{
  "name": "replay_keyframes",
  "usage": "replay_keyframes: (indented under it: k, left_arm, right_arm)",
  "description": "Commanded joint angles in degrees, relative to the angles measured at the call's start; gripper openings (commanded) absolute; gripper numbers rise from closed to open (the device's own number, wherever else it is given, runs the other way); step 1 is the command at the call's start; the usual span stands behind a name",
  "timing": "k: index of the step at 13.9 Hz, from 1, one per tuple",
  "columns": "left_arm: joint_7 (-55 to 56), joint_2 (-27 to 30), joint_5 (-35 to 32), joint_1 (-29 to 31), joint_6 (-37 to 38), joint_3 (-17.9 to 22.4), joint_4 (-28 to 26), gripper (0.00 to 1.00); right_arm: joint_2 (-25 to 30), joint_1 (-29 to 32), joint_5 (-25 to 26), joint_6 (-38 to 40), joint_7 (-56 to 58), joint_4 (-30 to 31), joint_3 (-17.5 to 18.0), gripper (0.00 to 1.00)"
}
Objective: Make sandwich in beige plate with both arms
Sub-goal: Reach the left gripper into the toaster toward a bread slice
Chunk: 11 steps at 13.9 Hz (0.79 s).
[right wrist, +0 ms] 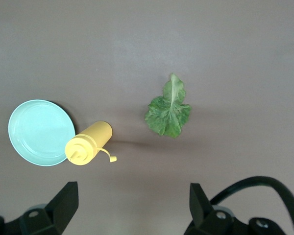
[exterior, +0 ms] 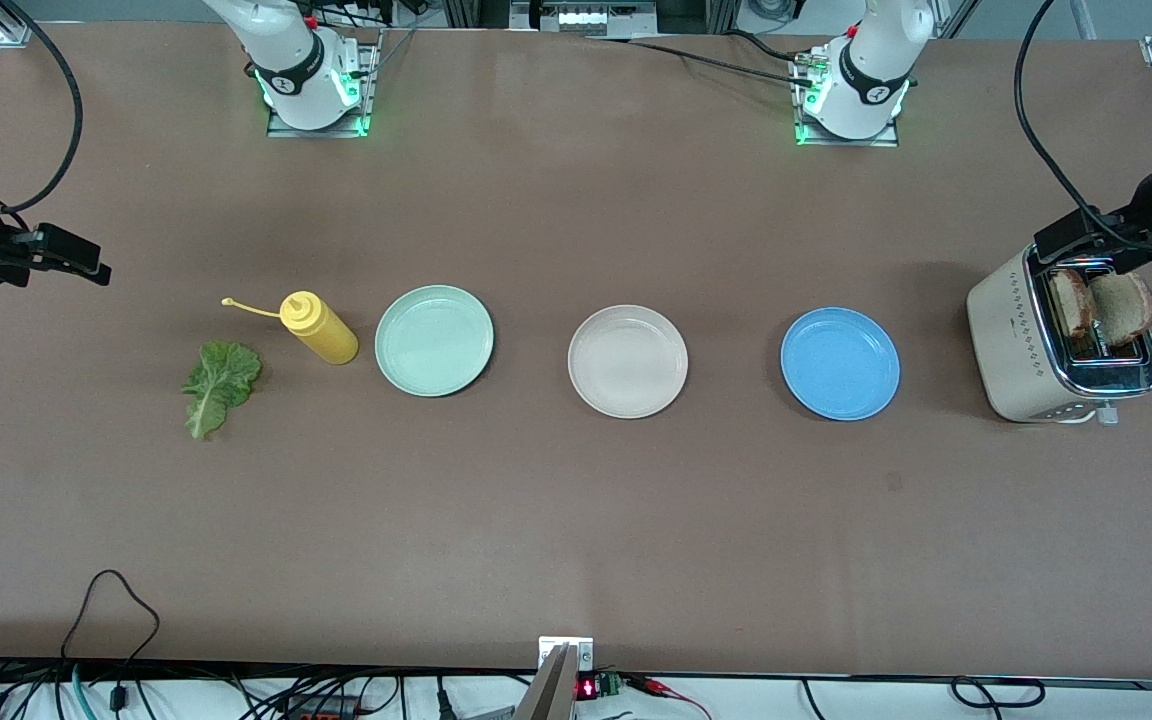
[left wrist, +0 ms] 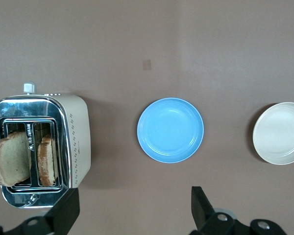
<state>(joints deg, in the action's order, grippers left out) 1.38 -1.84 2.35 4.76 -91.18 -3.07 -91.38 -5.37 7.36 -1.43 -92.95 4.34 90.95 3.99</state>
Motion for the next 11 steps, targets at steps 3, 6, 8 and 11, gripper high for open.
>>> replay_keyframes:
  k: [3,6,8,11]
  left_arm:
    - [0.7,1.4,-0.1,0.3,0.0,-0.1,-1.8,1.0]
    - [0.2,-0.9,-0.1,0.8,-0.1,0.1,-2.2,1.0]
    - [0.1,-4.7,-1.8,3.5,-0.6,0.0,-2.4,1.0]
    - [-0.1,-10.4,-5.2,7.0,-1.5,0.3,-2.2,1.0]
  right_arm:
    - [0.0,0.4,-0.1,0.3,-0.5,-0.9,0.5,1.0]
    - [-0.3,0.5,-0.4,0.2,0.0,-1.0,0.4,1.0]
    - [-0.5,0.5,-0.1,0.1,-0.2,-1.0,0.3,1.0]
    - [-1.2,0.7,-0.2,0.3,-0.3,-0.9,0.3,1.0]
